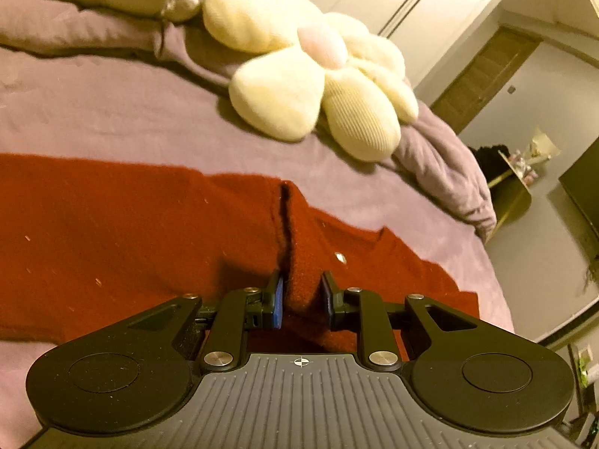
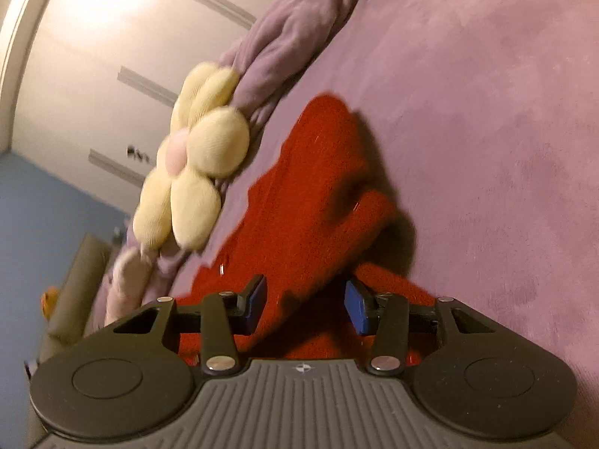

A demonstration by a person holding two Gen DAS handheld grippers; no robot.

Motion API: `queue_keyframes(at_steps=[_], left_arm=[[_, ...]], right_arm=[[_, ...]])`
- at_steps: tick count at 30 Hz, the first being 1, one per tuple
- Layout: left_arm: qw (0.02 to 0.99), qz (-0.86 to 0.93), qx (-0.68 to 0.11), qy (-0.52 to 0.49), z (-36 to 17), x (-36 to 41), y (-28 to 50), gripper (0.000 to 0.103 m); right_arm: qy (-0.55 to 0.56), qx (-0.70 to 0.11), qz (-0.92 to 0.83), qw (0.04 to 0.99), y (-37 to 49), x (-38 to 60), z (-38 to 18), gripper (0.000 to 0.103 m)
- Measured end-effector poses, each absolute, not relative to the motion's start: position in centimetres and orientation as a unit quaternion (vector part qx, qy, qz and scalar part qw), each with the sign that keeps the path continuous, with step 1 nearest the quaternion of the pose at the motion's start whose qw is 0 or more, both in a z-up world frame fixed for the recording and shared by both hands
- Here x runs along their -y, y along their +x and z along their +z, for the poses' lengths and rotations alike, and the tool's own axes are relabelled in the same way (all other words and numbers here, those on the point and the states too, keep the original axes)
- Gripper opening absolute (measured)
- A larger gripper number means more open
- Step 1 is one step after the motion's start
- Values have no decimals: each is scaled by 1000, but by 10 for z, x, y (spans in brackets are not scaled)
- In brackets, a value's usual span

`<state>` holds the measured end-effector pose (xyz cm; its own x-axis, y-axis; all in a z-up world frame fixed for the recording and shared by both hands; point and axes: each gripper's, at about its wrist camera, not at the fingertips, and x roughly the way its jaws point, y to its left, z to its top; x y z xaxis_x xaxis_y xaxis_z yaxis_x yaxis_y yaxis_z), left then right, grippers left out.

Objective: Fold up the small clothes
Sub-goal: 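Carry the sleeve across the body with the right gripper while the left gripper pinches the front edge, then lower the sleeve onto the cardigan and open both grippers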

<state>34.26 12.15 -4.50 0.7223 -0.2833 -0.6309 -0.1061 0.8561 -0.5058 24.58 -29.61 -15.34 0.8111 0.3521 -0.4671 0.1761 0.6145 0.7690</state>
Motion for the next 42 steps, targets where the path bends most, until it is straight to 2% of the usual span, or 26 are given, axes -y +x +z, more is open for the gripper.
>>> queue_keyframes(at_steps=[4, 6, 7, 8, 11, 17, 25, 27, 29, 31, 33, 34, 35, 38, 42], left_arm=[[898, -23, -361, -249, -43, -141, 343, 23], [898, -9, -360, -252, -46, -153, 346, 23], [898, -6, -359, -255, -46, -158, 348, 22], [898, -2, -359, -254, -48, -161, 349, 22], [900, 9, -363, -241, -54, -168, 355, 22], [893, 12, -390, -225, -75, -163, 365, 22], [905, 11, -384, -182, -79, -151, 372, 22], [906, 20, -380, -185, -79, -158, 372, 22], [903, 21, -383, -191, -82, -164, 372, 23], [901, 19, -388, -196, -86, -165, 372, 23], [899, 18, -391, -197, -90, -162, 373, 23], [898, 18, -392, -197, -91, -159, 374, 23], [898, 15, -393, -198, -93, -156, 375, 23], [899, -4, -389, -201, -93, -146, 375, 23], [905, 1, -386, -177, -96, -138, 377, 23]], right_arm=[[499, -268, 32, 824, 251, 310, -162, 45], [520, -270, 24, 810, 258, 313, -169, 38], [526, -273, 21, 806, 262, 312, -172, 32], [523, -279, 16, 805, 267, 310, -174, 21], [463, -310, -6, 831, 279, 296, -174, 13], [224, -301, -29, 927, 289, 250, -144, 9], [131, -280, -76, 948, 292, 224, -145, 9], [145, -278, -39, 949, 290, 223, -144, 12], [172, -280, -10, 944, 290, 225, -145, 20], [203, -274, -7, 940, 291, 234, -146, 20], [240, -275, -9, 931, 295, 247, -149, 20], [252, -274, -7, 928, 296, 250, -150, 17], [254, -272, -11, 928, 296, 253, -150, 10], [250, -236, -48, 938, 286, 263, -145, 9], [356, -247, -81, 898, 273, 279, -165, 10]])
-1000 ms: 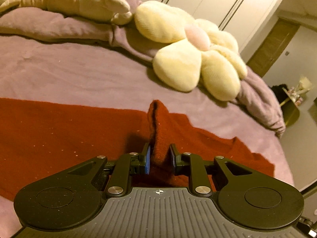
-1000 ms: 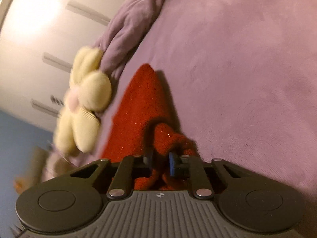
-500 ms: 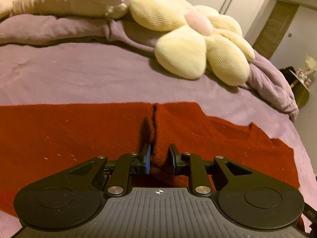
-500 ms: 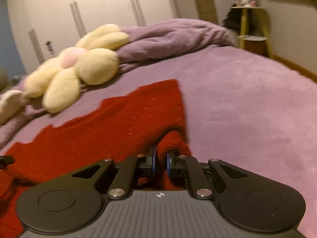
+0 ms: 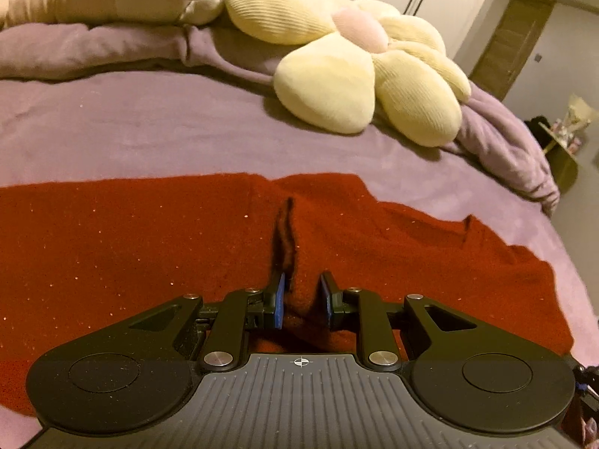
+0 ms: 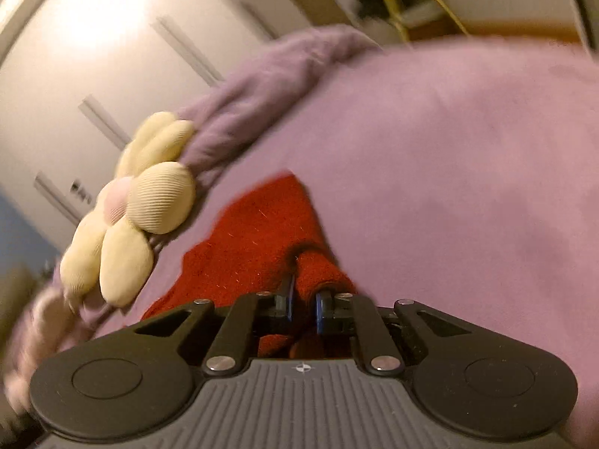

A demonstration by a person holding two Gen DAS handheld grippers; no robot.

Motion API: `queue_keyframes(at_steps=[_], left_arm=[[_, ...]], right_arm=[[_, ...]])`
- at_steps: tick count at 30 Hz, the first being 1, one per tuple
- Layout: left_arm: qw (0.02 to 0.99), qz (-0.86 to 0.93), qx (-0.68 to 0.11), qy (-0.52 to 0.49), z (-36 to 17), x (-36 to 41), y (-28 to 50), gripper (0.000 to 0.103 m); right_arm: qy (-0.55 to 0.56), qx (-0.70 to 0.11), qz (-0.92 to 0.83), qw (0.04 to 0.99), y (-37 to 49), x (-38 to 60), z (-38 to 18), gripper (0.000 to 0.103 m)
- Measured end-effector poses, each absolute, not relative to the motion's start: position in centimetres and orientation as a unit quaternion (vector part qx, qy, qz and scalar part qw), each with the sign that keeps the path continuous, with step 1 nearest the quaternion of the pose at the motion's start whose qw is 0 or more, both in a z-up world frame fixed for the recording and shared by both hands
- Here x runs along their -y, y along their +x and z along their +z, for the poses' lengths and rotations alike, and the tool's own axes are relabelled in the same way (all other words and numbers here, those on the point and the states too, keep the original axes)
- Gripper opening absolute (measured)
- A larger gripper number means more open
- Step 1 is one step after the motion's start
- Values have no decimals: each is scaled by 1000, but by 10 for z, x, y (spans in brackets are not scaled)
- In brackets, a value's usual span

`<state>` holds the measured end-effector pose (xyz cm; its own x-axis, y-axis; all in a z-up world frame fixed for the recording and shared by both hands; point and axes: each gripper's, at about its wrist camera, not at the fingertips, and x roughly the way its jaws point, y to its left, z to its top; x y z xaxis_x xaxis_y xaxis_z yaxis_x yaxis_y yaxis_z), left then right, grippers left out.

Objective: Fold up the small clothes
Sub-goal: 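Lower the sleeve onto the cardigan and open both grippers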

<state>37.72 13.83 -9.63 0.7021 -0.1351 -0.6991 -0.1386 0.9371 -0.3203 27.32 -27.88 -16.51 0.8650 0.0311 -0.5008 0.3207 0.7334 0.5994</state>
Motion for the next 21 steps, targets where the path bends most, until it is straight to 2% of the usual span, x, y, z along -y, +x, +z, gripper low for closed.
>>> queue_keyframes(at_steps=[5, 9, 10, 15, 17, 19, 21], left_arm=[[901, 8, -388, -195, -102, -151, 375, 22], [898, 9, -401, -177, -111, -146, 377, 24], [899, 12, -404, -170, -111, -144, 376, 27], [898, 17, -407, -165, -95, -149, 367, 37], [904, 23, -393, -168, -85, -156, 356, 41], [909, 34, -378, -169, -76, -162, 344, 41], [910, 32, -374, -177, -72, -163, 336, 45]], right_arm=[[177, -264, -65, 946, 280, 245, -157, 9], [94, -282, -70, 952, 293, 229, -156, 10], [84, -285, -71, 952, 295, 227, -155, 10], [89, -323, -39, 941, 291, 233, -136, 16], [131, -331, -28, 934, 277, 245, -126, 23], [156, -316, -40, 935, 256, 256, -116, 36], [158, -284, -63, 944, 242, 261, -106, 36]])
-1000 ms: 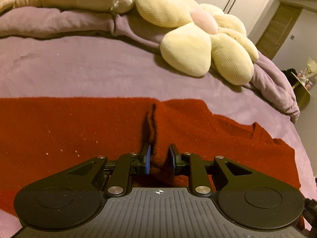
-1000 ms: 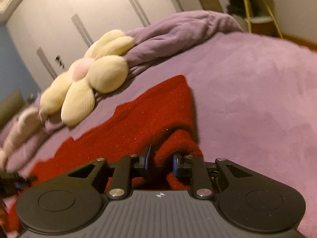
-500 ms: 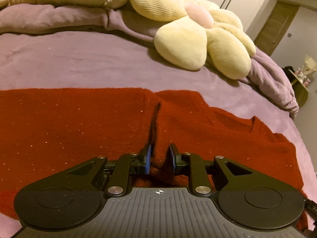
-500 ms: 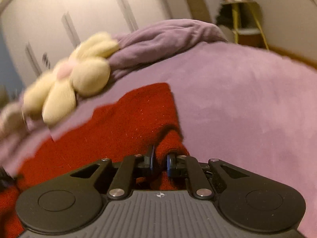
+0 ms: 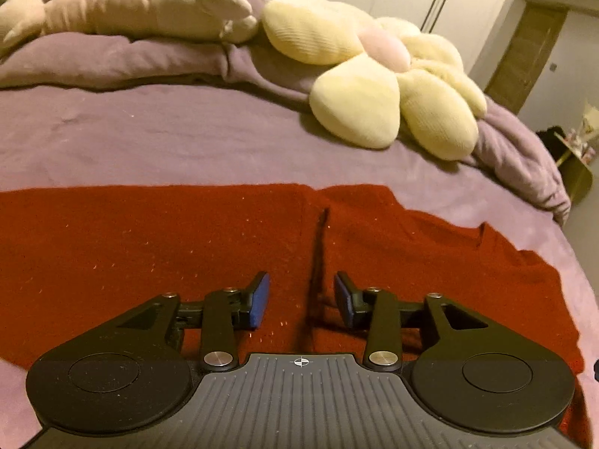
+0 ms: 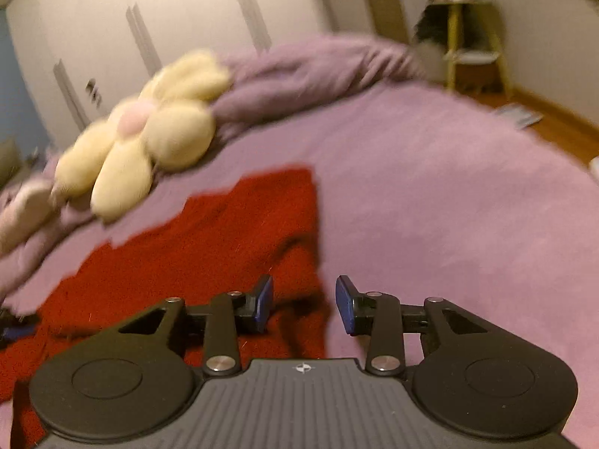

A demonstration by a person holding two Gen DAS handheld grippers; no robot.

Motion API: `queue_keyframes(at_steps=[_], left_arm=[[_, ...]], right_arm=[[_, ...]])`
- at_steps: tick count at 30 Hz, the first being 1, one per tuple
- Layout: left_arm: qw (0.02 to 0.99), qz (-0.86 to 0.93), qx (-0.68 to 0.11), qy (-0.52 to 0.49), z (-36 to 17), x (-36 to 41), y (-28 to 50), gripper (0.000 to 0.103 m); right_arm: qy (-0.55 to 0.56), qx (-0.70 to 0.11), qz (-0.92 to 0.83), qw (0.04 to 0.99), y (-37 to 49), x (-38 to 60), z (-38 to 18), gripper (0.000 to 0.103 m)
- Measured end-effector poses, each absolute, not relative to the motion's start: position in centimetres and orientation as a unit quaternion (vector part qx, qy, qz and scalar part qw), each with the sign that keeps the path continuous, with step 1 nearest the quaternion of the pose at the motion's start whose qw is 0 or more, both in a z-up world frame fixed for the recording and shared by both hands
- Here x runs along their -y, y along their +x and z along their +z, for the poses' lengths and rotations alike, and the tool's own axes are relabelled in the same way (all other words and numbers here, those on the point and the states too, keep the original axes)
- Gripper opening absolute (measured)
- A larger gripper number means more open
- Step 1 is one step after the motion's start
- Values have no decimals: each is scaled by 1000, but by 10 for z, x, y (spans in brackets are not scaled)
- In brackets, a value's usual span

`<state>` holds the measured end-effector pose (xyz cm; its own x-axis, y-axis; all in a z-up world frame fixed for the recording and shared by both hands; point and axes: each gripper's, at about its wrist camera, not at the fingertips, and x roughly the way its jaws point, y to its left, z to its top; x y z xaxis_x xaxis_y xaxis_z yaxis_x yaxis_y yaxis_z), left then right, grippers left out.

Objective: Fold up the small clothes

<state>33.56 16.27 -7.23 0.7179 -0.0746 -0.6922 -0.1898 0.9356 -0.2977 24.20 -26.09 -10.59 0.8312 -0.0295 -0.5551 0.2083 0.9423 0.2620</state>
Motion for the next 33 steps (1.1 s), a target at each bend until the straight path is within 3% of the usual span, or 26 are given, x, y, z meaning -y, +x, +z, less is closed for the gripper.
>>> queue_keyframes(at_steps=[1, 5, 10, 15, 21, 25, 33], left_arm=[[909, 29, -375, -179, -71, -160, 332, 49], [906, 18, -385, -173, -73, -146, 325, 65], [897, 14, -404, -180, -81, -142, 327, 72], [888, 21, -424, -174, -87, -146, 324, 75], [887, 19, -425, -180, -84, -151, 314, 78], [886, 18, -427, -180, -79, -150, 309, 82], [881, 3, -429, -197, -75, -157, 298, 90]], right_arm=[[158, -281, -62, 945, 243, 261, -104, 35], [121, -296, -33, 947, 269, 244, -107, 14], [-18, -330, -35, 943, 288, 214, -137, 5], [-162, -316, -45, 934, 282, 187, -155, 5], [-172, -289, -51, 940, 275, 167, -134, 6], [-158, -296, -19, 942, 275, 159, -145, 14], [-263, -305, -24, 915, 282, 136, -157, 15]])
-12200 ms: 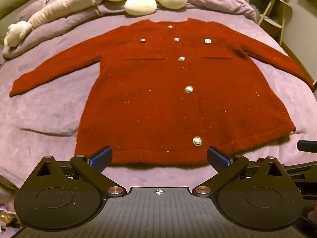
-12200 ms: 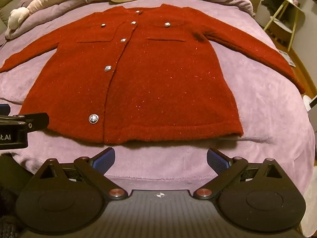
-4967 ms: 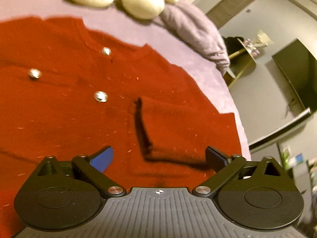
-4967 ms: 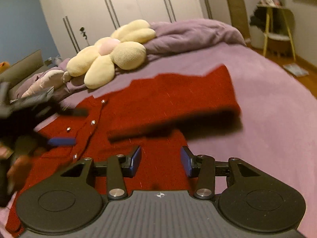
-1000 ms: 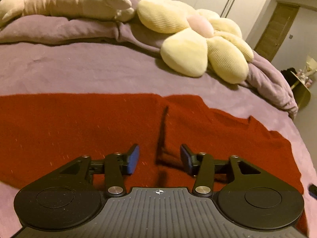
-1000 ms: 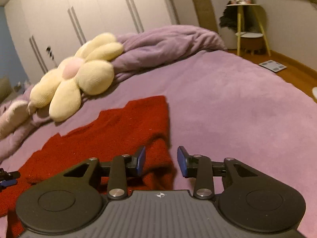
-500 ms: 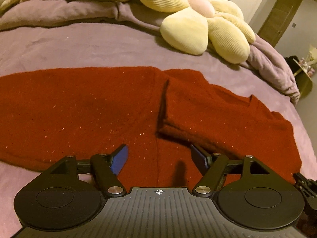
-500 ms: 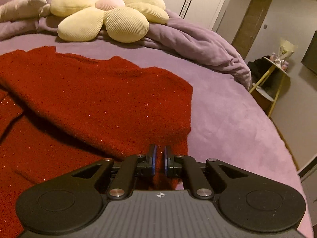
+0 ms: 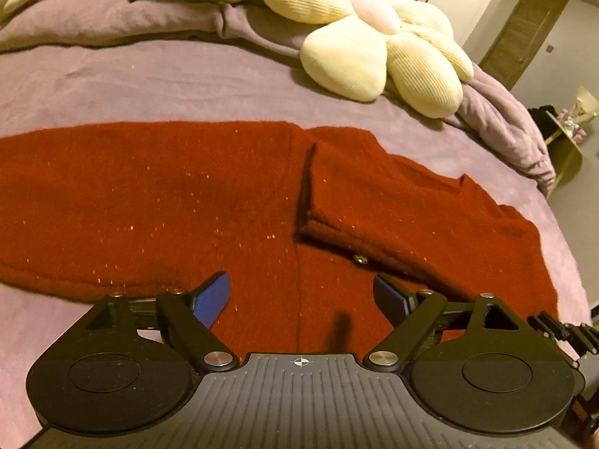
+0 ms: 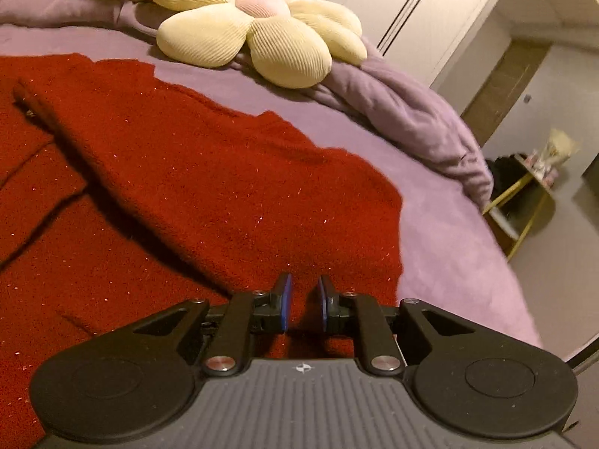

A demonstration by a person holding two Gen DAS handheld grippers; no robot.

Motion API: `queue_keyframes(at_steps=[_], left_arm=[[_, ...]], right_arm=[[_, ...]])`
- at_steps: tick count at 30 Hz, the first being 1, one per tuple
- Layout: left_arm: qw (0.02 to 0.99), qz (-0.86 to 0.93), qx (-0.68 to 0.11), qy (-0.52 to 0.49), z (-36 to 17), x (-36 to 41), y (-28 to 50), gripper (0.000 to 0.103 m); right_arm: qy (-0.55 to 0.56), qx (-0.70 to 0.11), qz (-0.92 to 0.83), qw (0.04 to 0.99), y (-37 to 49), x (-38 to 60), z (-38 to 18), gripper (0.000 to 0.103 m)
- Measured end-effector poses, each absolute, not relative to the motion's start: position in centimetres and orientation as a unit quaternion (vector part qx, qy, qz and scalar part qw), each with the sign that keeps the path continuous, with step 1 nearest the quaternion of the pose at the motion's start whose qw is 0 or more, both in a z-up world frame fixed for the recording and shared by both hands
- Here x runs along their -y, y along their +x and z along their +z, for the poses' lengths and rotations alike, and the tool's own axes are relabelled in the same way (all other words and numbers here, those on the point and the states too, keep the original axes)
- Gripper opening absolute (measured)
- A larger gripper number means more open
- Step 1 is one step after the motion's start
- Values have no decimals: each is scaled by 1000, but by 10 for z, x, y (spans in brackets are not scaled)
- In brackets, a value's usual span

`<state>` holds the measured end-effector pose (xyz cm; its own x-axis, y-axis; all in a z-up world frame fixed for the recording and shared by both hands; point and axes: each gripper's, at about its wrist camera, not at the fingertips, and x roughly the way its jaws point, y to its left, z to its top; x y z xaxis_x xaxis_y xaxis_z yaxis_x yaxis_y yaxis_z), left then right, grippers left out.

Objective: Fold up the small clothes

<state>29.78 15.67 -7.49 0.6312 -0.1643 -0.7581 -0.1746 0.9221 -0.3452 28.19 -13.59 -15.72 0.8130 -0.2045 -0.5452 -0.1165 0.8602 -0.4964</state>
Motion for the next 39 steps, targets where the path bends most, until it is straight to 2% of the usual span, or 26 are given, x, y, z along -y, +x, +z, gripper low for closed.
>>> queue_keyframes(at_steps=[1, 2, 4, 6, 14, 22, 27, 30, 31, 33, 35, 36, 37, 39], left_arm=[[881, -3, -428, -202, -75, -158, 295, 93], [881, -8, -426, -208, -74, -160, 292, 95], [878, -22, -419, -231, -75, -168, 285, 95], [872, -28, -406, -271, -76, -182, 275, 95], [826, 67, -325, -456, -102, -311, 202, 96], [774, 193, -198, -570, -126, -431, 132, 93], [729, 200, -145, -638, -144, -475, 124, 80], [729, 194, -135, -642, -145, -489, 128, 76], [730, 195, -137, -640, -145, -490, 130, 72], [729, 200, -144, -639, -147, -492, 132, 59], [722, 214, -161, -638, -151, -494, 134, 33], [718, 220, -167, -639, -157, -502, 136, 26], [713, 228, -174, -640, -158, -503, 136, 15], [713, 233, -180, -636, -159, -505, 134, 12]], right_arm=[[-257, -302, -24, 918, 275, 134, -153, 16], [-244, -299, -20, 922, 267, 132, -150, 22], [-208, -302, -4, 930, 244, 130, -144, 41], [-165, -305, 10, 938, 216, 128, -142, 43], [-92, -326, 29, 940, 140, 136, -142, 71], [3, -362, 5, 932, 152, 147, -145, 71], [-6, -365, 0, 931, 150, 141, -146, 71], [8, -367, 14, 930, 149, 140, -146, 70], [18, -367, 18, 930, 149, 141, -146, 70], [28, -366, 23, 930, 150, 141, -147, 68], [28, -367, 22, 930, 152, 141, -148, 68], [28, -367, 22, 930, 152, 141, -149, 68], [28, -367, 22, 929, 152, 141, -150, 68], [31, -367, 24, 930, 152, 142, -150, 68]])
